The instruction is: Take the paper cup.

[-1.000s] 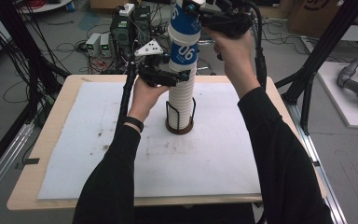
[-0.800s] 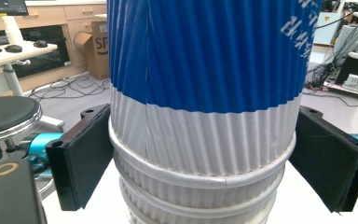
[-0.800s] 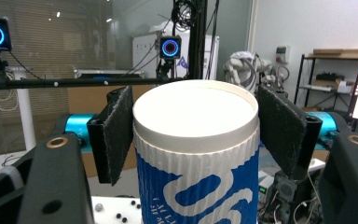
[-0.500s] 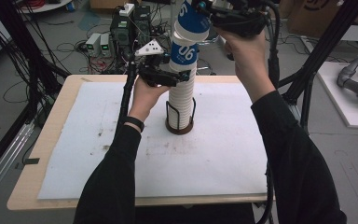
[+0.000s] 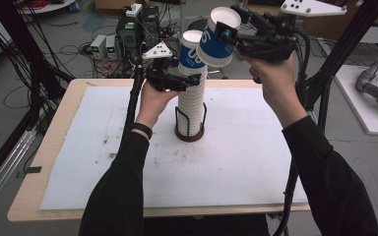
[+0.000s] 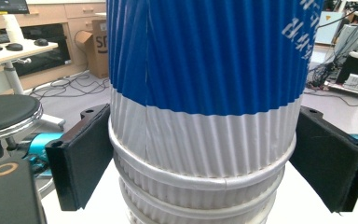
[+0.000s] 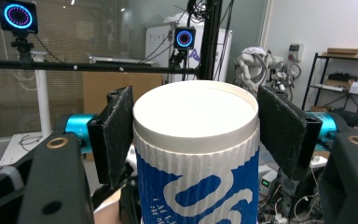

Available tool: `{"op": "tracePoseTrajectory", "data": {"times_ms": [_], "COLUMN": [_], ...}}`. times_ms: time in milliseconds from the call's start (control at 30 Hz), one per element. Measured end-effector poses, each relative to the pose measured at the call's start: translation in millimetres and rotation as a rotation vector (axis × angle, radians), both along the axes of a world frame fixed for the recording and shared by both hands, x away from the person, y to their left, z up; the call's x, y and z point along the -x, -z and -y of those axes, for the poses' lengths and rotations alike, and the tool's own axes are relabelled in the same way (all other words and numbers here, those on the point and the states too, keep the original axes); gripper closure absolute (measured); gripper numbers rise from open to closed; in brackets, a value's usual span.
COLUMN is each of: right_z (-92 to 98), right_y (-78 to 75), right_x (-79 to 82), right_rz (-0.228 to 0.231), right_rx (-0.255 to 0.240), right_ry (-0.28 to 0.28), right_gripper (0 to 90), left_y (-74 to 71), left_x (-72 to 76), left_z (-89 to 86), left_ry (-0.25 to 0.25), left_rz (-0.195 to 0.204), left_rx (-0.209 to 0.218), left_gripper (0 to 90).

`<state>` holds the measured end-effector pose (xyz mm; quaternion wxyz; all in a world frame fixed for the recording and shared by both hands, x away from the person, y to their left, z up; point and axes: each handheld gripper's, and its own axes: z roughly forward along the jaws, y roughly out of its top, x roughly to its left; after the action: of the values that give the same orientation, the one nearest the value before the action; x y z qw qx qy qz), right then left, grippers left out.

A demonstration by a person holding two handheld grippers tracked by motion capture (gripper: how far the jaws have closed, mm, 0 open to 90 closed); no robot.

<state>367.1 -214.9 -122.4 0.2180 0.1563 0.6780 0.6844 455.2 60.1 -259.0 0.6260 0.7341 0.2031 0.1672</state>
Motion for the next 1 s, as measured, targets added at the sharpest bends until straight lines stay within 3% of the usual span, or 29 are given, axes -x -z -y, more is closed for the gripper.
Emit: {"op": "tracePoseTrajectory", "data": {"times_ms": [167,667,1000], "right_z": [8.6,24.7,29.5], "right_y": [20.4,72.2,119.1], "right_x": [6.0,17.5,28.8], "right_rz": [-0.012,-0.077,-0.129], "right_rx": [0.035,0.043,0.063], "right_ry": [0.006,-0.031,-0.063], "right_gripper": [31.1,31.1,31.1], "left_y": [0.1,0.1,0.0], "left_x": [0.6,0.7,0.8], "left_z": [-0.4,-0.5,-0.5], "left_ry": [-0.001,0.001,0.0], "left_rz": [-0.001,-0.001,-0.001], "left_rx": [0.001,0.0,-0.002], "left_gripper": [11.3,11.3,11.3]}}
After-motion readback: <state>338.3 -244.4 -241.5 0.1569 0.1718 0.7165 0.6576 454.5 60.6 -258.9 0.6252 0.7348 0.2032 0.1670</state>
